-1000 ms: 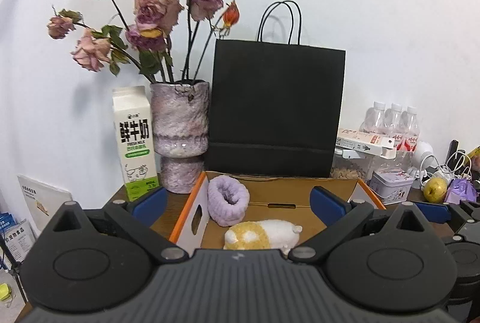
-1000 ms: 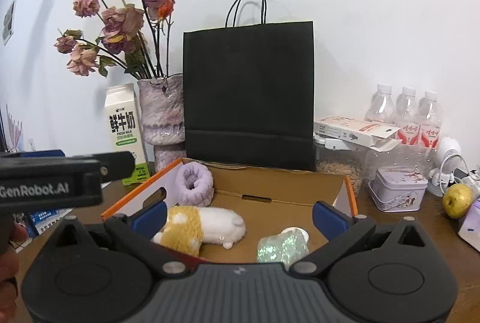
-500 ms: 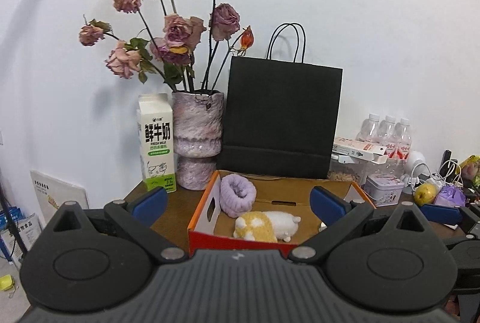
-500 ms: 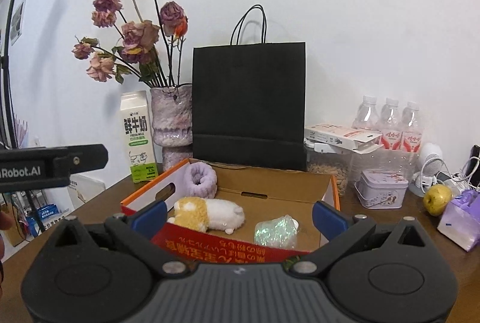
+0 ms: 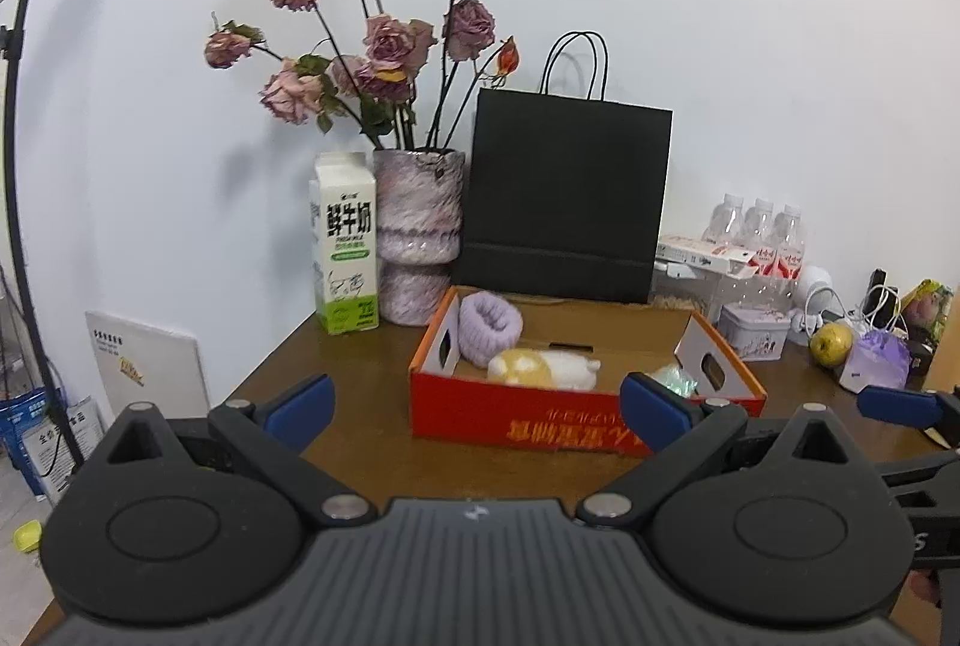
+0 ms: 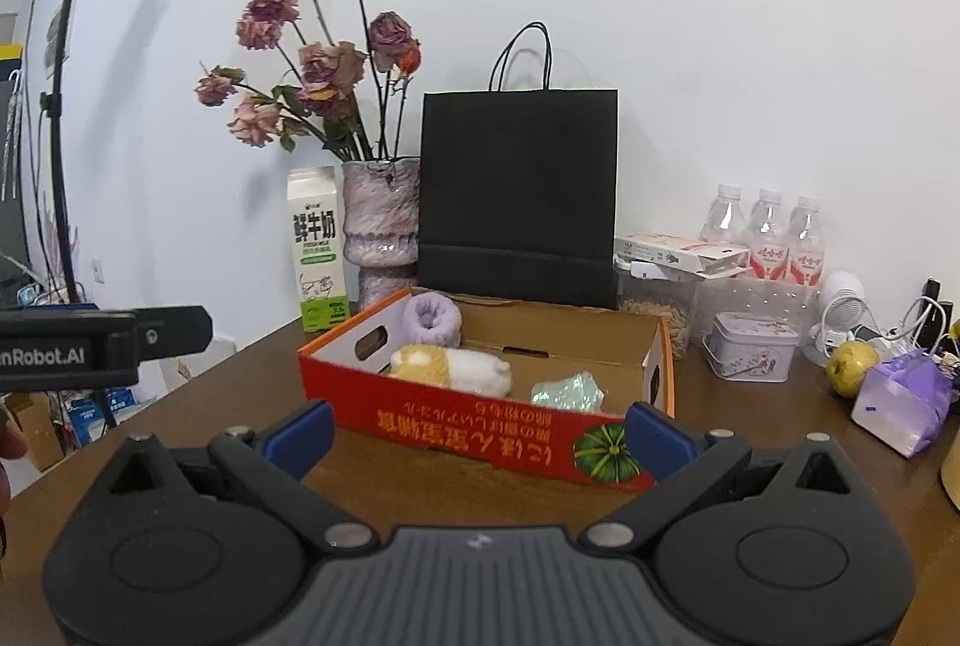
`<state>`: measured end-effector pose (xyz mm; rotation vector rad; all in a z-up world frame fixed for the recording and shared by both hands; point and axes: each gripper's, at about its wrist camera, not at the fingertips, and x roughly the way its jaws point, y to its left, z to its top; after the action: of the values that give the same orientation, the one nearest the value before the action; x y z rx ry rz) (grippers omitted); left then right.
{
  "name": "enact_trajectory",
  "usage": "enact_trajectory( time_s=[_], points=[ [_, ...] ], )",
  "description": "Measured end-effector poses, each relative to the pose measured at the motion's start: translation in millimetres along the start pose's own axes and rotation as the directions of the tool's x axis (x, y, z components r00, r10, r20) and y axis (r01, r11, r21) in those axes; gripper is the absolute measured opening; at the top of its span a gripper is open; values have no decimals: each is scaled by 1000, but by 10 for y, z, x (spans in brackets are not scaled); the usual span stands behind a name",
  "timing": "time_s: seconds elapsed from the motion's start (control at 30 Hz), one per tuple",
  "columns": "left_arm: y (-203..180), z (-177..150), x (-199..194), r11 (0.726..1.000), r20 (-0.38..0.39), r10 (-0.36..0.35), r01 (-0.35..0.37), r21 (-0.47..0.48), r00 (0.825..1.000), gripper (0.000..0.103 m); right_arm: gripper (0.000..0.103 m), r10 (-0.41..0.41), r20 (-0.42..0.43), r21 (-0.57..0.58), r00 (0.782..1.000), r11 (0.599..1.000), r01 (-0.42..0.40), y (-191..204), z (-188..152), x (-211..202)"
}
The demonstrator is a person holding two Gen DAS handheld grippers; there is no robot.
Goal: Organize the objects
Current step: 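Move both grippers back from the box toward the navy pouch and wooden block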
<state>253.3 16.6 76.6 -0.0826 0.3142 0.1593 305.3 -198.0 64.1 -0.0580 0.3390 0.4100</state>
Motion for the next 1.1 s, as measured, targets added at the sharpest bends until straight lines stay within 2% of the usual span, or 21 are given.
enact_trajectory(
  time_s=[0.23, 0.47, 0.87, 1.1],
  points=[
    [116, -159, -276, 1000, -12, 21, -21, 0, 1000, 103, 103, 5, -18, -26, 1000, 1000, -5, 108, -223, -300],
    [144, -341, -541, 998, -17, 31, -30, 51, 999, 103, 103, -3, -65, -30, 998, 1000, 1, 149, -459, -549],
    [246, -651, -787, 996, -81, 37, -31, 78, 996, 103, 103, -28, -137, -33, 990, 999, 24, 125, -834, -826],
    [351, -903, -837, 997, -135, 27, -17, 74, 990, 103, 103, -48, -215, -33, 975, 999, 42, 73, -1130, -886]
  ],
)
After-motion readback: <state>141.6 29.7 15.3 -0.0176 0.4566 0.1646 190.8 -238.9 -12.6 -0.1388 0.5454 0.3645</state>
